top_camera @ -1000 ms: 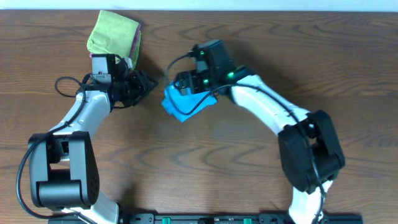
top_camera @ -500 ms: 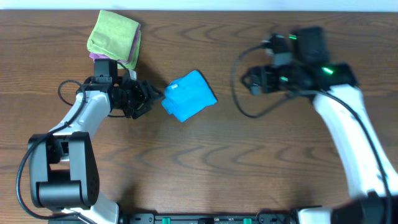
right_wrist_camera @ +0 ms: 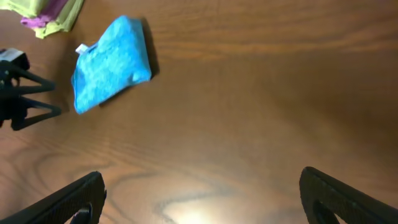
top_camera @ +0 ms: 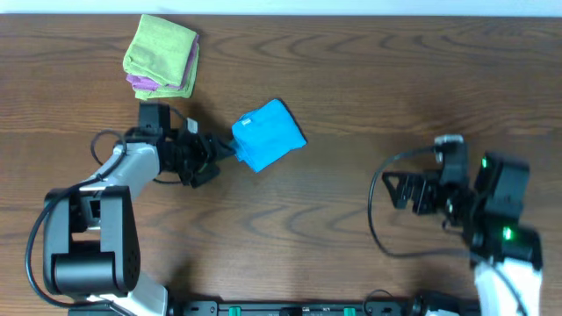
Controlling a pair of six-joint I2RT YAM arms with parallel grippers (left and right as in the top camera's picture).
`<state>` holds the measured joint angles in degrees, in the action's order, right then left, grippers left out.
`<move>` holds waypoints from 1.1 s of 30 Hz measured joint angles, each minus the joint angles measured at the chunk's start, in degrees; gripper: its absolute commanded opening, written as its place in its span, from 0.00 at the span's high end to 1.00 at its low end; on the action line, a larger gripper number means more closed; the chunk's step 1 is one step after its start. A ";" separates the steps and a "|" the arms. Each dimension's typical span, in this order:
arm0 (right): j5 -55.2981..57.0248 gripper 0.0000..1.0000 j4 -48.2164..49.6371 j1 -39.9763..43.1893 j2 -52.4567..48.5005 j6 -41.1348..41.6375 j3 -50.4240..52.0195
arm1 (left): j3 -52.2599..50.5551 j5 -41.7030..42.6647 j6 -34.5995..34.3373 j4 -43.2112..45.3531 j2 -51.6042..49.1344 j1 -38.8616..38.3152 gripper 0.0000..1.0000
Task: Fold the cloth
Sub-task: 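Grasp the folded blue cloth with the left gripper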
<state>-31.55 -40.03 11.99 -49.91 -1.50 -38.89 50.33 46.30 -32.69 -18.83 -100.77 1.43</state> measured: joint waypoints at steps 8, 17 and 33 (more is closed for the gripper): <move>-0.24 0.01 0.09 0.26 6.75 2.45 3.39 | -2.25 0.63 -7.30 10.82 0.02 -3.63 0.15; -0.22 0.01 0.04 0.26 6.71 3.72 3.41 | -2.25 -4.92 -14.08 14.75 0.02 -7.93 0.13; -0.24 0.01 0.04 0.26 6.69 3.87 3.41 | -2.25 -4.96 -18.60 21.59 -2.89 -9.05 0.14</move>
<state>-31.79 -39.99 12.25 -43.22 2.37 -35.48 48.07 41.34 -51.29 2.76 -103.66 -7.62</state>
